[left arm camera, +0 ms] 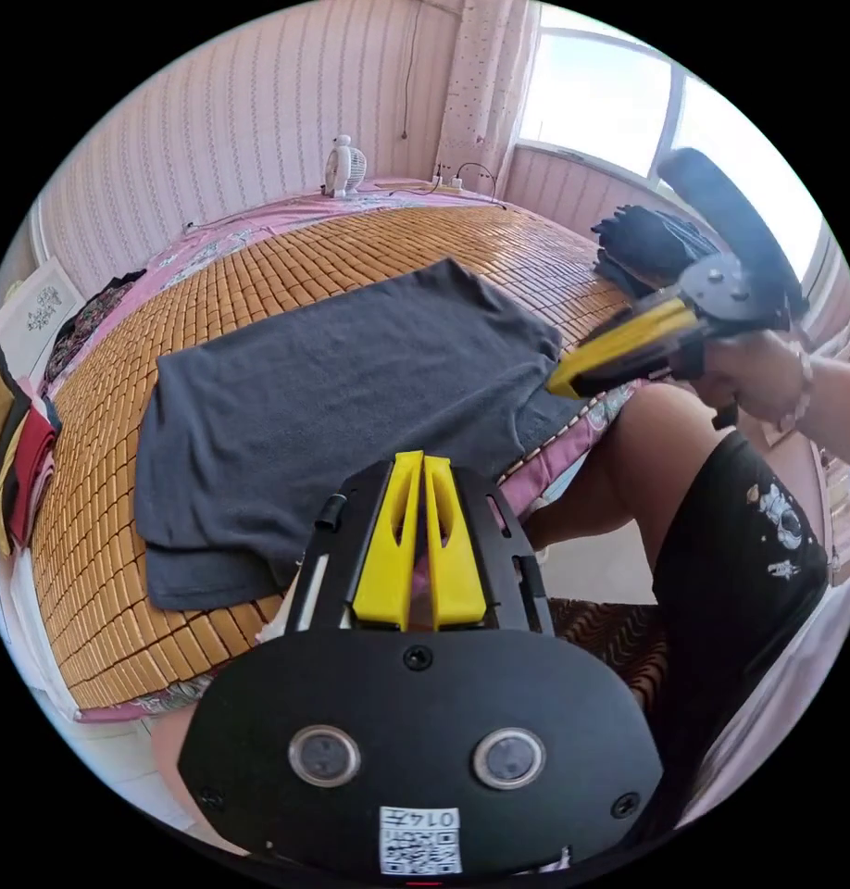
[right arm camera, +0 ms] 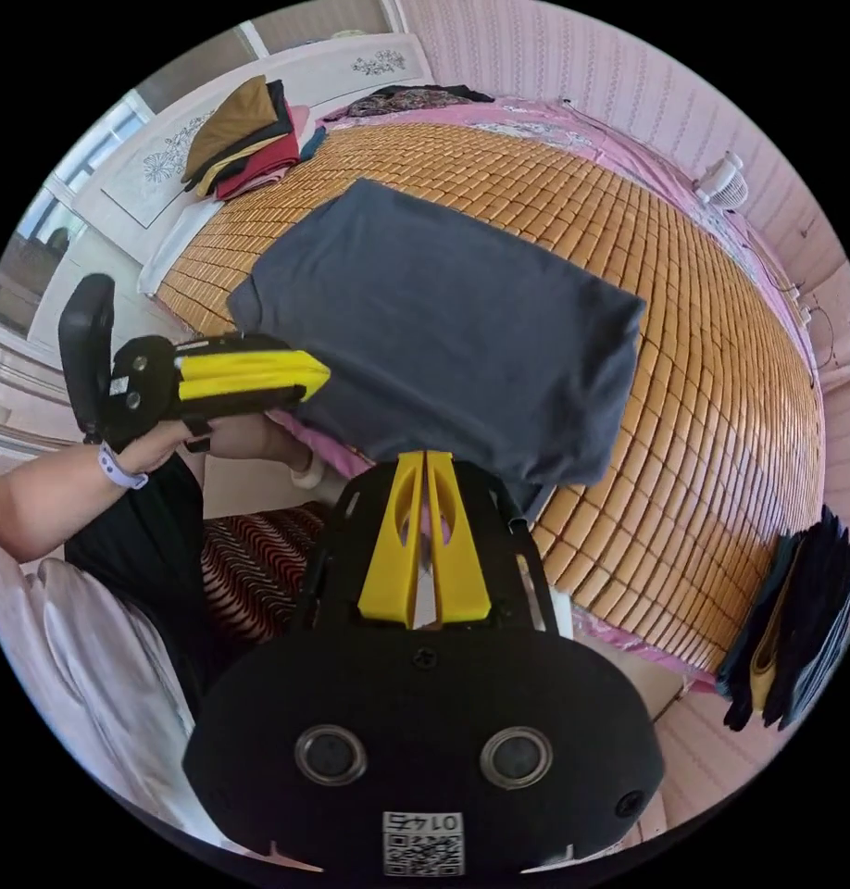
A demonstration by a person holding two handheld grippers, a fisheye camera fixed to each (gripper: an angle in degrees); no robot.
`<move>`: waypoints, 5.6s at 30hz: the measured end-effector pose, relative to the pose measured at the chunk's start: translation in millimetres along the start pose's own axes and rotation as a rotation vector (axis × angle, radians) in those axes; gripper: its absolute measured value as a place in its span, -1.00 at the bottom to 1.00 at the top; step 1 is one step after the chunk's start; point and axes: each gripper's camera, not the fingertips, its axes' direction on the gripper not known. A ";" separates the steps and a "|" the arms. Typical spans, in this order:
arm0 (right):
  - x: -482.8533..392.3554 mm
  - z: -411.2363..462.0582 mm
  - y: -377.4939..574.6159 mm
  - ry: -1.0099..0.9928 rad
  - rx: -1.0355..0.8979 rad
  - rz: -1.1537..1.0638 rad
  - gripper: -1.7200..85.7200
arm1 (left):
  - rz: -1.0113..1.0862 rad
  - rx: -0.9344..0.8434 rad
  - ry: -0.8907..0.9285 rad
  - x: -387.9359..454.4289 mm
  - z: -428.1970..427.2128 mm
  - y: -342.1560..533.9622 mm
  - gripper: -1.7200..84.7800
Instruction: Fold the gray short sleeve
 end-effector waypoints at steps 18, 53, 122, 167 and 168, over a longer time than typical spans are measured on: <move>44.1 43.4 -178.8 0.061 -0.026 -0.131 -0.98 | 0.344 0.189 -0.270 139.4 -144.7 -7.6 -0.98; 223.9 78.0 237.0 -0.264 0.165 0.429 -0.98 | 0.990 0.324 -0.439 431.6 -204.4 -127.3 -0.58; 306.4 65.4 -50.5 -0.068 0.294 0.152 -0.79 | -0.558 0.219 0.061 -192.0 -13.6 -48.8 -0.70; 424.1 -474.6 491.1 0.229 0.858 0.691 -0.80 | 0.443 0.470 0.784 7.3 -76.2 -494.1 -0.93; 459.9 -491.5 489.3 0.245 0.810 0.778 -0.79 | 0.414 0.456 0.764 36.7 -66.5 -532.0 -0.90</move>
